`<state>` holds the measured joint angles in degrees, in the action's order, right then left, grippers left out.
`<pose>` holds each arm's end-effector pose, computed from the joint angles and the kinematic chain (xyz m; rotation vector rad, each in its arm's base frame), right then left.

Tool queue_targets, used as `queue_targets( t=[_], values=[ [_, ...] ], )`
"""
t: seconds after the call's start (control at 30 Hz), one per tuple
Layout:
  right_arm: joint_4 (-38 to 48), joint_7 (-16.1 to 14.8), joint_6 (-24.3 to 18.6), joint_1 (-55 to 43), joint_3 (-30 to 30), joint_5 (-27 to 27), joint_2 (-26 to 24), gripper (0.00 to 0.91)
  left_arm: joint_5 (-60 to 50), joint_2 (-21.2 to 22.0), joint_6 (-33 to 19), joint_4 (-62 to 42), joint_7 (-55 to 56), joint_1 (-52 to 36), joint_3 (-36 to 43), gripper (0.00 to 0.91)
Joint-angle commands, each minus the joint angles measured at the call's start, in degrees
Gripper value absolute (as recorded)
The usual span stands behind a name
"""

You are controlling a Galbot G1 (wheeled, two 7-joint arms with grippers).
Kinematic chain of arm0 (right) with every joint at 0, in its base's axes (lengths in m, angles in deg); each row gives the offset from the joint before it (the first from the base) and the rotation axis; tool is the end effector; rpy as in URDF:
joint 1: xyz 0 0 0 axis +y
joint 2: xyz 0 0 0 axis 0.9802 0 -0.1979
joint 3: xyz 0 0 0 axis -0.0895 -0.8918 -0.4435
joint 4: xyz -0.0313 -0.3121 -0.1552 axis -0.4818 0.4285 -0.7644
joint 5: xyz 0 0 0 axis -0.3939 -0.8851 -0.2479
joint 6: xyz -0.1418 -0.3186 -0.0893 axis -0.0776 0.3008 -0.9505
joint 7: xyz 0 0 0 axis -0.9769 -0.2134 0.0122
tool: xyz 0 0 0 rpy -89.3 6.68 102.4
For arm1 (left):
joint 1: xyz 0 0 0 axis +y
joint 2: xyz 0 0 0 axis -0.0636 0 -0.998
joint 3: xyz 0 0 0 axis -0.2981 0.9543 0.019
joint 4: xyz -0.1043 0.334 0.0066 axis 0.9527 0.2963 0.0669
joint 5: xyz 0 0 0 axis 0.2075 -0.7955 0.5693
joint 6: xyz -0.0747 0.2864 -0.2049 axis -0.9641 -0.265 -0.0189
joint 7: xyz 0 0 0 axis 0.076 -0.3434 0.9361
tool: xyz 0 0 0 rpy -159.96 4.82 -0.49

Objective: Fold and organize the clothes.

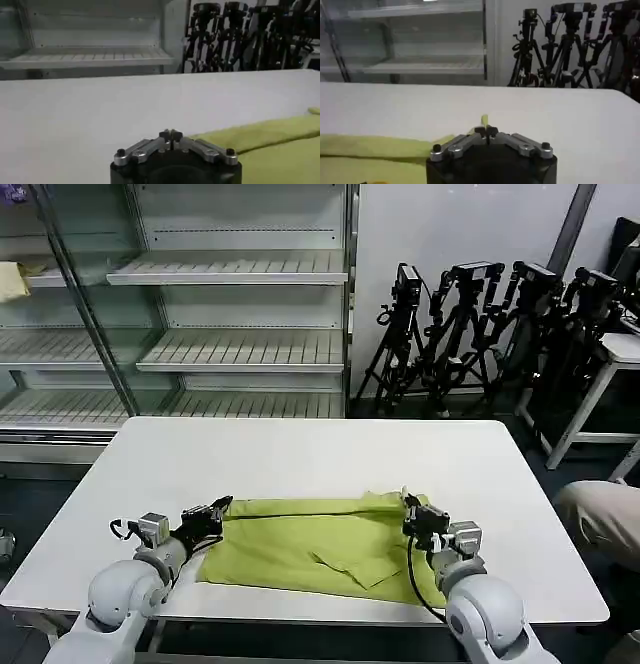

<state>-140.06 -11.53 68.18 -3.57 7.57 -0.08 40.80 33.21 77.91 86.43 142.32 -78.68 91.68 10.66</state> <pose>0.2802 -0.0099 -0.2246 0.2448 -2.8050 0.0022 0.3222 0.1045 -0.2569 -0.3969 -2.6981 -0.0113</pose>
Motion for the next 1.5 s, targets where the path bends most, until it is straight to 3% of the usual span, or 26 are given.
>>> queue_targets(
  t=[0.03,0.87,0.9,0.93,0.97,1.23,1.5],
  values=[
    [-2.95,-0.09,0.00,3.76,1.22,-0.61,-0.70,0.000,-0.22,-0.27,0.00,2.26,-0.21,2.85,-1.67,0.020],
    [-4.81,-0.54,0.06,6.77,1.67,-2.86,-1.93,0.000,-1.69,-1.66,0.23,0.72,-1.71,3.00,-1.09,0.020],
    [-4.87,-0.66,0.08,6.85,1.56,-3.20,-1.94,0.524,-1.70,-1.61,0.29,1.05,-1.70,3.05,-1.11,0.867],
    [-4.92,-0.74,0.07,6.92,1.55,-3.29,-1.94,0.524,-1.82,-1.60,0.45,1.43,-1.57,3.08,-1.11,0.907],
    [-5.06,-0.77,0.10,7.08,1.58,-3.67,-2.06,0.907,-2.52,-1.58,0.62,1.84,-1.53,3.20,-1.16,0.907],
    [-6.29,-2.42,0.05,9.45,5.73,-5.45,-3.00,0.907,2.36,-0.41,1.83,9.70,3.29,5.94,-2.59,0.907],
    [-9.19,-3.87,-0.05,14.35,9.95,-5.73,-3.13,0.907,9.00,1.58,1.92,12.23,19.43,7.74,-0.23,0.907]
  ],
)
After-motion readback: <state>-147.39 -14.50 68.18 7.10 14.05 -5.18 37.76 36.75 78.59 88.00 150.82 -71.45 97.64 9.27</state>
